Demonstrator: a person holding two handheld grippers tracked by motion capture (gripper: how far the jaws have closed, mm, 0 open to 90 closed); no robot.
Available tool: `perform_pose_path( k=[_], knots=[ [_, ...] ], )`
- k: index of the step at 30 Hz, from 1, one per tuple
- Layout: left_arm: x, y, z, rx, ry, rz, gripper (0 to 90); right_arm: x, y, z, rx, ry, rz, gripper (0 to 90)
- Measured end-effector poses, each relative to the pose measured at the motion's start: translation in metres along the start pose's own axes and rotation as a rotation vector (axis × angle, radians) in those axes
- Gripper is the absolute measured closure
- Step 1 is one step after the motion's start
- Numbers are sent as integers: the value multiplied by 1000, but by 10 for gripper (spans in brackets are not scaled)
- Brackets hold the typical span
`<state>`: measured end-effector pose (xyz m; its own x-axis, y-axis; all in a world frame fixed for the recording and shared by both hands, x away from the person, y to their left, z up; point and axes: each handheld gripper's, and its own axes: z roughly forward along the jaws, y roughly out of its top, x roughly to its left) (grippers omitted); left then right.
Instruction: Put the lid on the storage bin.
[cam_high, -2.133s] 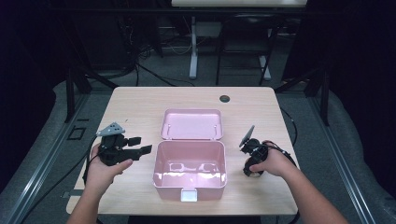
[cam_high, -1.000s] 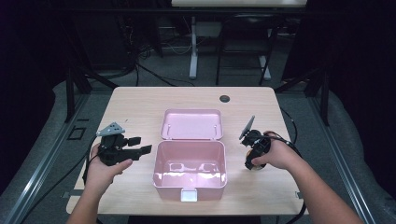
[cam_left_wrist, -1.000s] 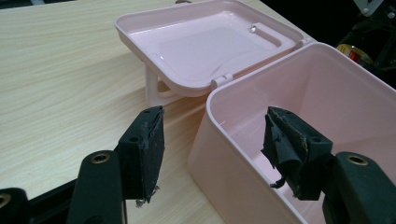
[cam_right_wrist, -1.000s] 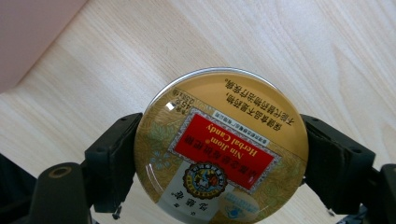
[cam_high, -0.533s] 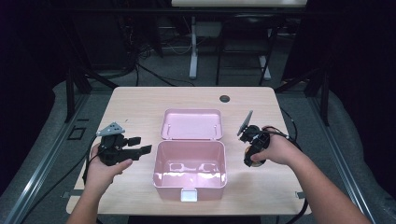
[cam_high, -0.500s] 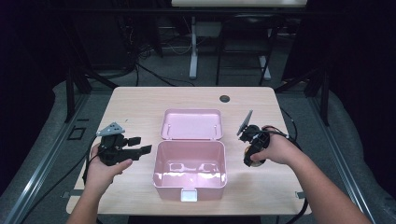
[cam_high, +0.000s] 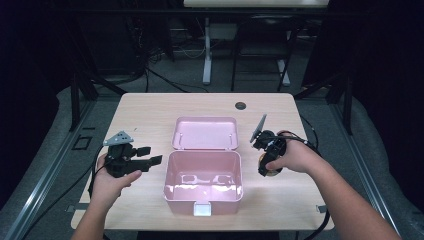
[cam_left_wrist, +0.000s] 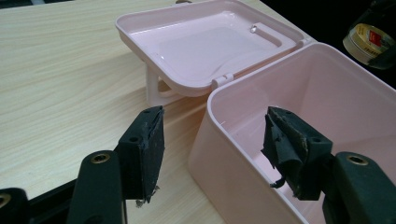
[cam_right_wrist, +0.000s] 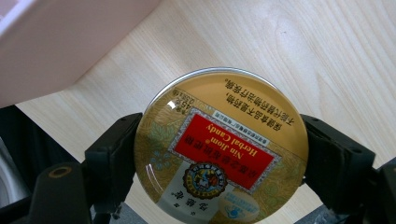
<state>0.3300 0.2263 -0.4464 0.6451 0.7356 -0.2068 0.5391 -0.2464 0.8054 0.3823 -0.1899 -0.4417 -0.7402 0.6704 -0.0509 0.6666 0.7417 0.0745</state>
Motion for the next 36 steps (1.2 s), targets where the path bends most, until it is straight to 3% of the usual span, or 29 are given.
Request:
perform_pose_path(
  k=[15,22,32,36],
  knots=[
    [0,0,1,6,-4,0,384,2,3,-9,7,-3,-32,196],
    [1,0,1,7,-4,-1,384,6,5,-18,-12,3,-116,196],
    [1,-1,1,9,-5,-6,384,17,9,-25,-24,15,-305,196],
    [1,-1,1,10,-4,-6,384,21,12,-27,-26,20,-346,196]
  ],
)
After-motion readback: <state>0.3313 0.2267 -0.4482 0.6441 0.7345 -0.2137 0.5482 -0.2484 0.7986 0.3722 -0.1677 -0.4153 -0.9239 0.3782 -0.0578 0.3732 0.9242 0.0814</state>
